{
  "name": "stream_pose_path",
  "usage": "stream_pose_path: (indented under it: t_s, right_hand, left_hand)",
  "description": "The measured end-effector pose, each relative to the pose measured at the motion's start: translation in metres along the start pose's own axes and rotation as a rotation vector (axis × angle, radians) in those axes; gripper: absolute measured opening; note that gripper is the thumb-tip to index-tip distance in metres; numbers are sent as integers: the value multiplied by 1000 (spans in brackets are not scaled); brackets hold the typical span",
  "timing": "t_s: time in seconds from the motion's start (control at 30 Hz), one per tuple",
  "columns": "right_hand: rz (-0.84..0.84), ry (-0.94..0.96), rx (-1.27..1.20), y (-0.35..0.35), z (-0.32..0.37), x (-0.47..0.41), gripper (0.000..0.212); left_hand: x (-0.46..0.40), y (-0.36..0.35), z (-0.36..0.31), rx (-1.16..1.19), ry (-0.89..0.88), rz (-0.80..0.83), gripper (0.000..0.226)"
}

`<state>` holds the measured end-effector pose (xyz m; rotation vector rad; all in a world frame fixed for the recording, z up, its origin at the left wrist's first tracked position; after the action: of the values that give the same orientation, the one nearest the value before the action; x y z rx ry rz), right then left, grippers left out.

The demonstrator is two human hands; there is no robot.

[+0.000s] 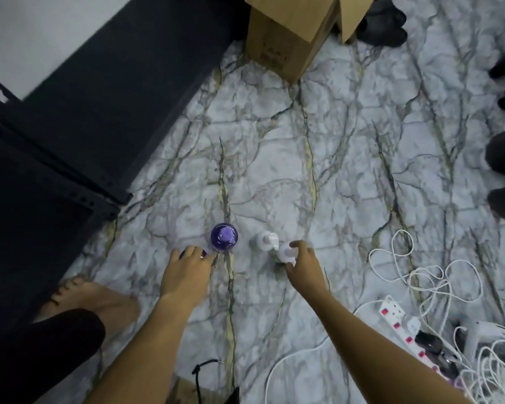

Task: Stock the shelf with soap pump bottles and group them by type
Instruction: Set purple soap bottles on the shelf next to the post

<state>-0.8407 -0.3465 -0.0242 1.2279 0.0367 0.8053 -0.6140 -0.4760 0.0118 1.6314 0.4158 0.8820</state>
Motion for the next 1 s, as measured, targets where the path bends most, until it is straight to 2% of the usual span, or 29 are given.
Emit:
stream_pose_path:
  t_s: [0.1, 0.3, 0.47, 0.73, 0.93, 1.0]
  right_hand:
    - [10, -21, -20, -2, -3, -4, 40]
    - [48, -74, -35, -1, -7, -6, 49]
    - [77, -58, -29, -2, -6, -3, 45]
    - [111, -35, 12, 6, 4, 4, 46]
    - [148, 22, 60, 20, 20, 12, 42]
    - [163, 54, 69, 28, 28, 15, 43]
  left_hand:
    - [-2, -1, 1, -28, -33, -8, 50]
    - [-1, -3, 5, -97, -93, 38, 48]
    - [-2, -2, 5, -145, -128, 55, 50]
    - [-4, -2, 10, -212, -182, 65, 40]
    - [-7, -6, 20, -148, -215, 100, 47]
    - [-6, -8, 24, -82, -187, 161, 45]
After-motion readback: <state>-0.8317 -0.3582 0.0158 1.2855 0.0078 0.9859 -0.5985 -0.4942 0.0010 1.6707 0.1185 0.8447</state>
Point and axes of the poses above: each hand's wrist, its own x-axis away from the middle knuckle, its own y-axis out of the back of the hand, z = x × y, the point moved 6 cm from there along -x, towards the middle knuckle, and after that the axes turned 12 degrees about -z, right-handed, at the moved point
